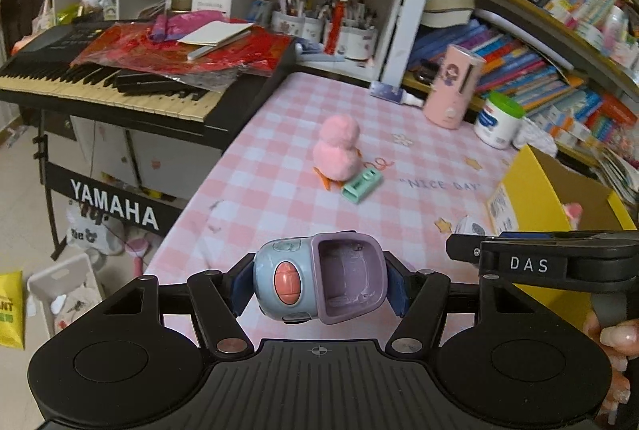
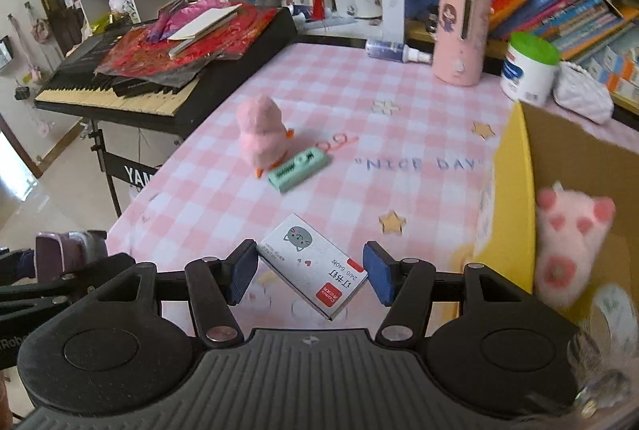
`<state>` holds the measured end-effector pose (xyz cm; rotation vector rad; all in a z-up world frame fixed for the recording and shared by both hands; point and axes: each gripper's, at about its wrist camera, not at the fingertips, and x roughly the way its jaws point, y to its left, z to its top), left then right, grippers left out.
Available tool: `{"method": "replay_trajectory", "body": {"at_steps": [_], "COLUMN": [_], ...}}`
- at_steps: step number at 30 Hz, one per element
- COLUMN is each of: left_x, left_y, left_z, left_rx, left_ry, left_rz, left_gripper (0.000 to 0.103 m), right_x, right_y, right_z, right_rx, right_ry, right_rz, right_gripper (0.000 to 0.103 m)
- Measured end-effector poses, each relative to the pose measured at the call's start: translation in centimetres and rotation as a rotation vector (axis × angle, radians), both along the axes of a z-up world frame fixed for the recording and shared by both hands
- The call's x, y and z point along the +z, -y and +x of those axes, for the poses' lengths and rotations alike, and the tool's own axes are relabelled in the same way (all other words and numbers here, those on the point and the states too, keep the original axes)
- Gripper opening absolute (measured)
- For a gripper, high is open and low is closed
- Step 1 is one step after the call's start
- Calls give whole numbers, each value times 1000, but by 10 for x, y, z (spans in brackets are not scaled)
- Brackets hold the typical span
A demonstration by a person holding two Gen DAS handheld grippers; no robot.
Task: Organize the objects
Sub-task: 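Carry the card box and toy car in both tools toward the yellow box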
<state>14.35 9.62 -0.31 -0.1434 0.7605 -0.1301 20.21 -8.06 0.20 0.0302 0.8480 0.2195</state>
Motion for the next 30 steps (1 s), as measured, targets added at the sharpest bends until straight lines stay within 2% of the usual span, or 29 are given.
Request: {"method": "replay_trajectory", "body": {"at_steps": [6,18,30], "left_x": [-8,-14,-17], "left_y": [-7,-20,20], "left_z": [-31,-93,-115], "left_rx": [-49,-142,-348], "left_ry": [-29,-54,-63], "left_rz": [-36,-51,-57], "left_gripper": [64,64,64], "right_x": [-2,-6,-9], "right_y": [-5,-18,15], "right_z": [-47,-146,-216], "right_rx": [-36,-136,-345], "right_ry": [-9,-11,-23], "right_rz": [-13,-9,-12], "right_gripper": [56,56,56]}}
